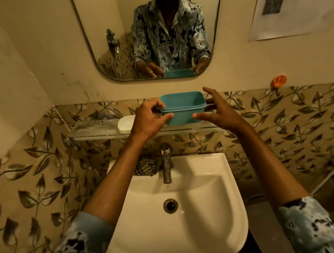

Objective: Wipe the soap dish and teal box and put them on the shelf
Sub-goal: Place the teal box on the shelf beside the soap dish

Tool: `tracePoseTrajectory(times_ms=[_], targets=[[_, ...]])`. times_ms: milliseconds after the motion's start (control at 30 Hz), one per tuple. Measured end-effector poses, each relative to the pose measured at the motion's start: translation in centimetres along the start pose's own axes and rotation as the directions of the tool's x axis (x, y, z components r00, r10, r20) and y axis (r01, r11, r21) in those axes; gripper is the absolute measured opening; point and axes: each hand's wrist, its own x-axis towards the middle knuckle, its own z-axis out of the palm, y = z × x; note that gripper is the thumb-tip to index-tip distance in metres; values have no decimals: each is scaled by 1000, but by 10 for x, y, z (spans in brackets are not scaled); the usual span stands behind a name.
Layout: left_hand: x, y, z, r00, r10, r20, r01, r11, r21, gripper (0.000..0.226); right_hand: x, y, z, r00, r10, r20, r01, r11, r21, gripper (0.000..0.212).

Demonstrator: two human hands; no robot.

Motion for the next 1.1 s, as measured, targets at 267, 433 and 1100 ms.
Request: tracePoseTrajectory(times_ms=[267, 433, 1100], targets=[[6, -8, 27, 997, -46, -62, 51, 995, 88, 15, 16, 18, 15, 987, -99, -127, 69, 973, -222, 35], [3, -13, 32, 998, -32, -62, 41, 987, 154, 18, 16, 23, 18, 987, -92, -134, 54, 964, -261, 34], [-23, -25, 19, 998, 3, -68, 5, 993, 115, 39, -7, 19, 35, 978, -111, -178, 55, 954, -293, 46]])
